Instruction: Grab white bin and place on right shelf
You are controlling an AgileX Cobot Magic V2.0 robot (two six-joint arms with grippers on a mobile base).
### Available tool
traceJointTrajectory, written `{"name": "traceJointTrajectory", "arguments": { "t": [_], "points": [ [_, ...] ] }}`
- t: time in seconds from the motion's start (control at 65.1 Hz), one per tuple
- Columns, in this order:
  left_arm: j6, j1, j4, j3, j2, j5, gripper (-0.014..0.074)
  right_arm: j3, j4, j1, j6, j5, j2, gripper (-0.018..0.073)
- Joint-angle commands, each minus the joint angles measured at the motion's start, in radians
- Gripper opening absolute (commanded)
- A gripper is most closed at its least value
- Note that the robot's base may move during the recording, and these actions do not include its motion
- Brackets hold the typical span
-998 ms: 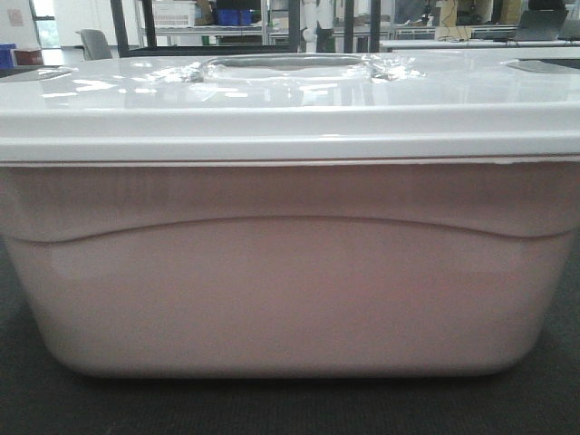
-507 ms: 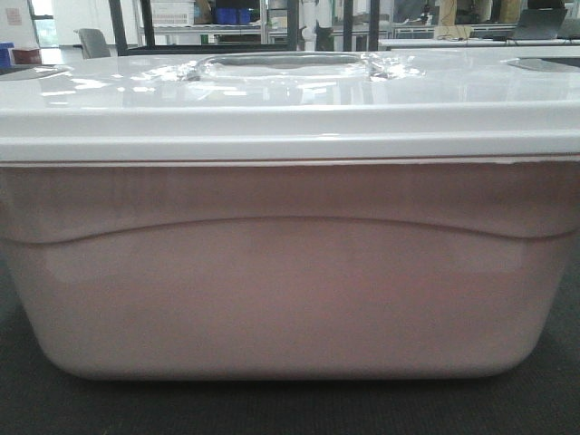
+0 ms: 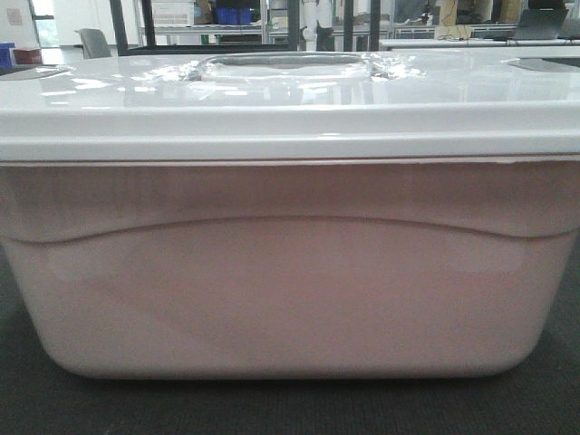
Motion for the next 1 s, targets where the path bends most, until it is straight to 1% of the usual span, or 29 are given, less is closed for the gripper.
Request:
{"name": "traceJointTrajectory", "arguments": {
  "t": [0.0, 0.061, 0.123, 0.215, 0.322, 0.476, 0.583, 0.752, 0.983],
  "points": [
    [-0.008, 0.001, -0.016, -0.116, 0.116, 0.052, -0.0118, -0.111, -0.001, -0.004, 0.0, 0.033, 0.095, 0.0056],
    [-0.008, 0.001, -0.021, -0.172, 0.183, 0.133, -0.0118, -0.162, 0.0, -0.004, 0.0, 0.116, 0.15, 0.0056],
    [-0.008, 0.001, -0.021, -0.24, 0.267, 0.201, -0.0118, -0.217, 0.0, -0.004, 0.0, 0.234, 0.206, 0.0056],
    [-0.008, 0.001, -0.042, -0.34, 0.364, 0.322, -0.0118, -0.285, 0.0, -0.004, 0.0, 0.376, 0.291, 0.0056],
    [-0.008, 0.001, -0.044, -0.451, 0.487, 0.478, -0.0118, -0.339, 0.0, -0.004, 0.0, 0.493, 0.364, 0.0056],
    [-0.008, 0.001, -0.044, -0.585, 0.666, 0.708, -0.0118, -0.373, 0.0, -0.004, 0.0, 0.565, 0.437, 0.0056],
    [-0.008, 0.001, -0.044, -0.637, 0.78, 0.818, -0.0118, -0.373, 0.0, -0.004, 0.0, 0.566, 0.453, 0.0056],
    [-0.008, 0.001, -0.044, -0.647, 0.899, 0.832, -0.0118, -0.373, 0.003, -0.004, 0.0, 0.58, 0.454, 0.0056],
    [-0.008, 0.001, -0.092, -0.647, 0.967, 0.832, -0.0118, -0.373, 0.021, -0.004, 0.0, 0.634, 0.454, 0.0056]
  ]
}}
